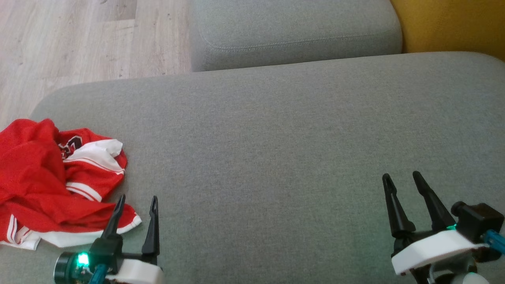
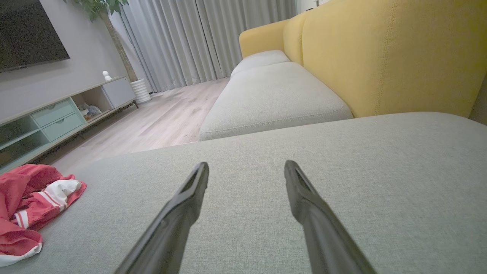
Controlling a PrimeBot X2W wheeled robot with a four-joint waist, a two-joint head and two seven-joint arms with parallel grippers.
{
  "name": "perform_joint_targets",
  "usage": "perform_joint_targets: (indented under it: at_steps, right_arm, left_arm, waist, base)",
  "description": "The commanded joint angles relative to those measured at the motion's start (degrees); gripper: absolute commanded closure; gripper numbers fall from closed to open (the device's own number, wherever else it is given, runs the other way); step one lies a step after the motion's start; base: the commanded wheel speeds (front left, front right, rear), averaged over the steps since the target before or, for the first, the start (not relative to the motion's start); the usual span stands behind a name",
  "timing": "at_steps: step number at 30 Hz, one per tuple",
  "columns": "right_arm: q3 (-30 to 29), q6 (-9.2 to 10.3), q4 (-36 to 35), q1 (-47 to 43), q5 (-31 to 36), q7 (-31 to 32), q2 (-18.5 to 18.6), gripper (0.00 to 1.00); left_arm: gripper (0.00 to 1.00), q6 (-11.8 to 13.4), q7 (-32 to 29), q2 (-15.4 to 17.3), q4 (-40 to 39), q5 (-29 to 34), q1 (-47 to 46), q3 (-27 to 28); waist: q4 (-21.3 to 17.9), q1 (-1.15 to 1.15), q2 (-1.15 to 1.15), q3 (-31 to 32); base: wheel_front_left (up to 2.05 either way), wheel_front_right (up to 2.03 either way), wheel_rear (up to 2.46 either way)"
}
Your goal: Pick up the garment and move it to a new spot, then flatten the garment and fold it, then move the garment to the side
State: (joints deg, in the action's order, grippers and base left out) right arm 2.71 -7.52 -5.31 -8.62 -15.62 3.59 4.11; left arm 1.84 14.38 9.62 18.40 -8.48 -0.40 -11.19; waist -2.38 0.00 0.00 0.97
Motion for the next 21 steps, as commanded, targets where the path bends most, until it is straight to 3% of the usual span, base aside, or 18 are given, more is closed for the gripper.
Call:
perform_joint_targets:
  at_steps: [1,21]
  right_arm:
    - [0.78,0.03,-2.23,1.45,0.29,0.19,0.1,0.0]
    - [-0.29,0.03,-2.17,1.42,0.33,1.4,-0.83,0.0]
  left_arm:
    - [0.0,0.19,0.54,0.91,-1.1,0.0,-1.46,1.81]
    - [0.0,0.28,-0.21,0.59,1.45,-2.8,-2.25,1.84]
  waist:
    - [0.02,0.0,0.0,0.0]
    - [0.56,0.0,0.0,-0.26]
  base:
    - [0.0,0.0,0.0]
    - [0.0,0.0,0.0]
